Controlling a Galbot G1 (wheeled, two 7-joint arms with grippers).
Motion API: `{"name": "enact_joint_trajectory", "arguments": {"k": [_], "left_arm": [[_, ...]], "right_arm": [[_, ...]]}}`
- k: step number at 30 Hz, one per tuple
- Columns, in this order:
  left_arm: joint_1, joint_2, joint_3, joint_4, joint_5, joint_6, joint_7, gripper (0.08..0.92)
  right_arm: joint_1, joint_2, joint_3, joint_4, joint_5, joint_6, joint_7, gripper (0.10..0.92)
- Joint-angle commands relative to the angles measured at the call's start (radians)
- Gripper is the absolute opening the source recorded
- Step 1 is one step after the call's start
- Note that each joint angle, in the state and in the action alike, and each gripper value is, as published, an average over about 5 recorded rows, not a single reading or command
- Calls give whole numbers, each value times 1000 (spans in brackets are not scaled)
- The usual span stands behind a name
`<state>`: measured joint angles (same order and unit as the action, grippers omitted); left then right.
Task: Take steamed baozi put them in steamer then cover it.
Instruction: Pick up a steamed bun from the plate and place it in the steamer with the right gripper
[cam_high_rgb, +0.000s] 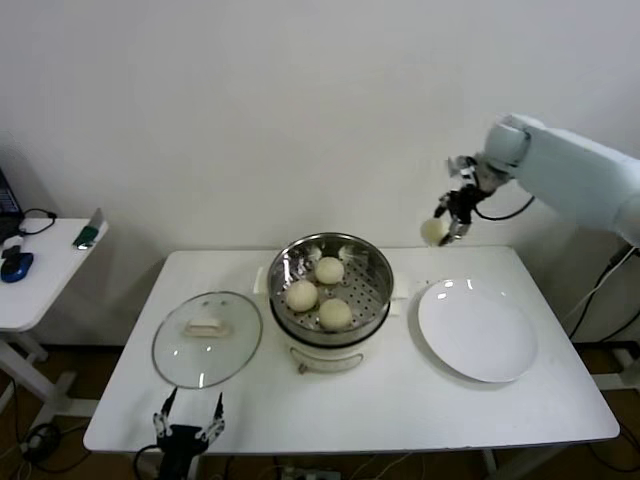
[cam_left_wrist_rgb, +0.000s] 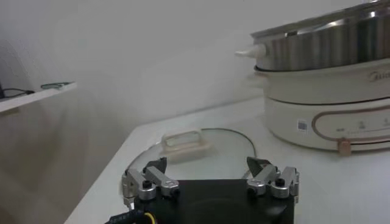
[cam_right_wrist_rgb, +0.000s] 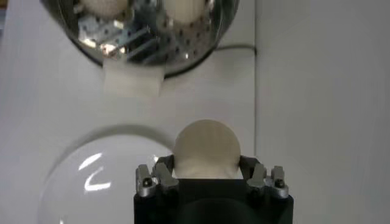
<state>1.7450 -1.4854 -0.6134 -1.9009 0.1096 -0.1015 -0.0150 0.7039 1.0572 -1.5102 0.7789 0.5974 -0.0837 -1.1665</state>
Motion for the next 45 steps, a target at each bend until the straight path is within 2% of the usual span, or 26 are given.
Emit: {"name": "enact_joint_trajectory", "arguments": {"k": [1,7,15,29,38,41,45], "left_arm": [[-2,16,8,-2,-5,-5,1,823],[-7,39,6,0,-5,-7,1,823],[-19,43,11,12,-5,-10,0,823],[-21,56,-1,35,-36,-19,0,823],[-24,60,-5,45,-38,-25,-1,823],[-25,59,-3,45,-37,-24,-1,823],[-26,57,-3,44,-36,-24,-2,823]], "right_arm": [[179,217,-240,86,344,-75,39,696],[168,268,-293,140,377,-94,63,701],[82,274,-310,179,336,-117,107,704],[-90,326,-282,70,260,-117,136,709],[-104,310,-269,67,196,-110,146,713],[-103,305,-258,75,195,-117,157,734],[-91,298,-240,85,186,-119,153,805]]}}
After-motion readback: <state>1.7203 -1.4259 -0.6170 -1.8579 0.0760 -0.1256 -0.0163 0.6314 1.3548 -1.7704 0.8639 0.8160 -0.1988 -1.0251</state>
